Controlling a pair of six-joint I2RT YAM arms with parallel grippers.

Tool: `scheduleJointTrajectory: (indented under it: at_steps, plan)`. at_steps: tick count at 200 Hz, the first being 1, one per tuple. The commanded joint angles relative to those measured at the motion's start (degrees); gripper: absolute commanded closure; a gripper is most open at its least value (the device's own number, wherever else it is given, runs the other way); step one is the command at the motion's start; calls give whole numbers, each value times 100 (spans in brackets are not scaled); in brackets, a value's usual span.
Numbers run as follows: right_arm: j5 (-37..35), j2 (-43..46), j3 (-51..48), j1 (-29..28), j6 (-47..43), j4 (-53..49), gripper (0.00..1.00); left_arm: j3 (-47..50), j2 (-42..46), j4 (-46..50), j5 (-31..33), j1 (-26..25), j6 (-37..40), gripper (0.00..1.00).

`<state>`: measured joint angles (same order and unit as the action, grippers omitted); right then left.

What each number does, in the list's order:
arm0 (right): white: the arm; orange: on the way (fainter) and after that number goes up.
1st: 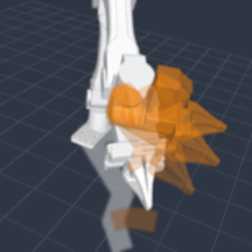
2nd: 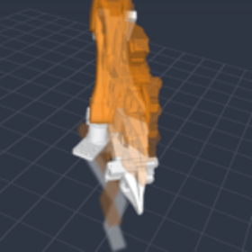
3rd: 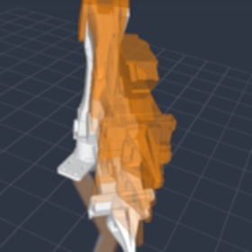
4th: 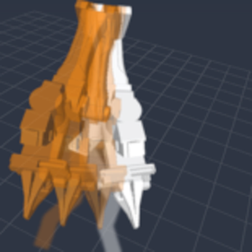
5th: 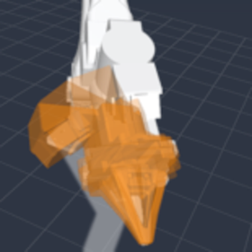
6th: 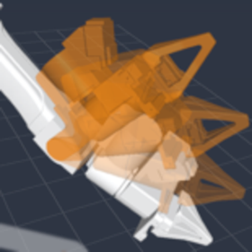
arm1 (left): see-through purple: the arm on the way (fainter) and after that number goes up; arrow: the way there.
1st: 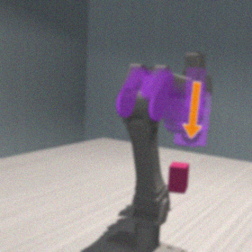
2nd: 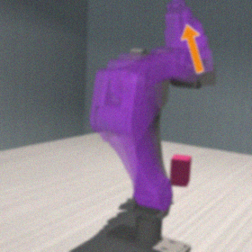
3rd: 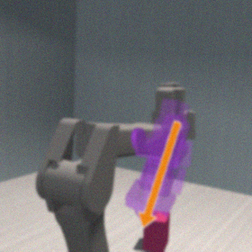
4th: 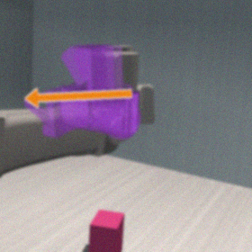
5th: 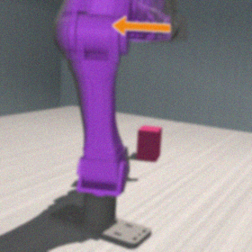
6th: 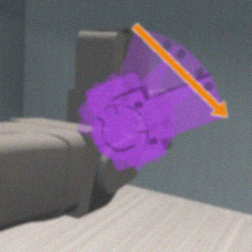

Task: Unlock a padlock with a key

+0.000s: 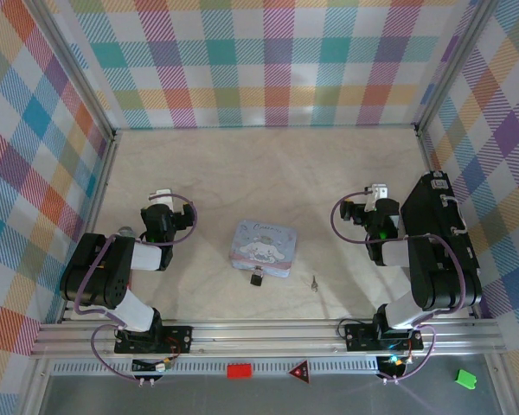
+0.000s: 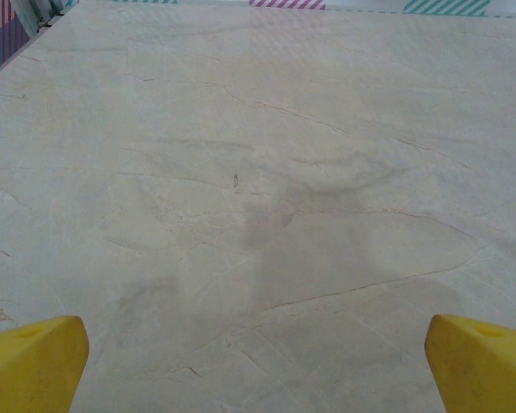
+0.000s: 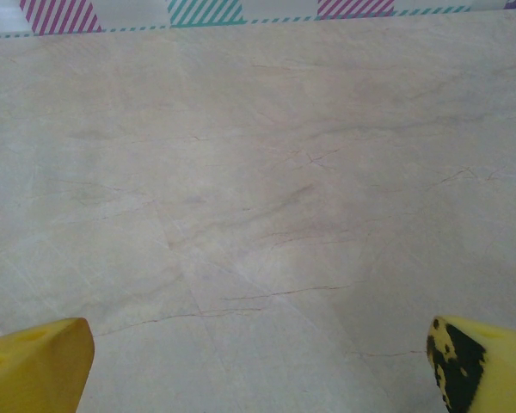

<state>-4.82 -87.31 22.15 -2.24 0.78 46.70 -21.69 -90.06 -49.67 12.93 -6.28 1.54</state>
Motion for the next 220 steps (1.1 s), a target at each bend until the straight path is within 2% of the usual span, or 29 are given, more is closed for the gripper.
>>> scheduleJointTrajectory:
  at_steps: [1,48,66,82,104,128,144,164,181,195,220]
  plan:
    - [122,-60,97,24,-47,164,1,-143,-55,-87,-75,11,32,0]
    - [135,-30,50,21,-74,233,1,-93,-38,-167,-80,9,64,0]
    - [637,148,-16,13,-291,194,1,49,159,-263,-81,-88,190,0]
    - [680,464,-173,6,-299,221,1,241,616,-261,285,-212,195,0]
    - [883,1121,34,-21,-352,-765,1,218,1458,432,691,-484,321,0]
    - [1066,1858,155,-253,-336,-1453,1,-34,2542,1566,856,-646,-154,0]
    - [1667,2362,290,-293,52,-1787,1,-506,3191,2905,875,-646,-924,0]
    - [2098,2998,779,-335,761,-2957,1,-1166,3777,4471,989,-649,-1780,0]
    - [2136,3494,1304,-335,1296,-4181,1,-1575,4143,5427,945,-650,-2275,0]
    - [2043,3893,1681,-334,1612,-5101,1,-1863,4313,6127,746,-646,-2368,0]
    - [1843,4594,2000,-334,2309,-6157,1,-2206,4479,7504,771,-646,-2894,0]
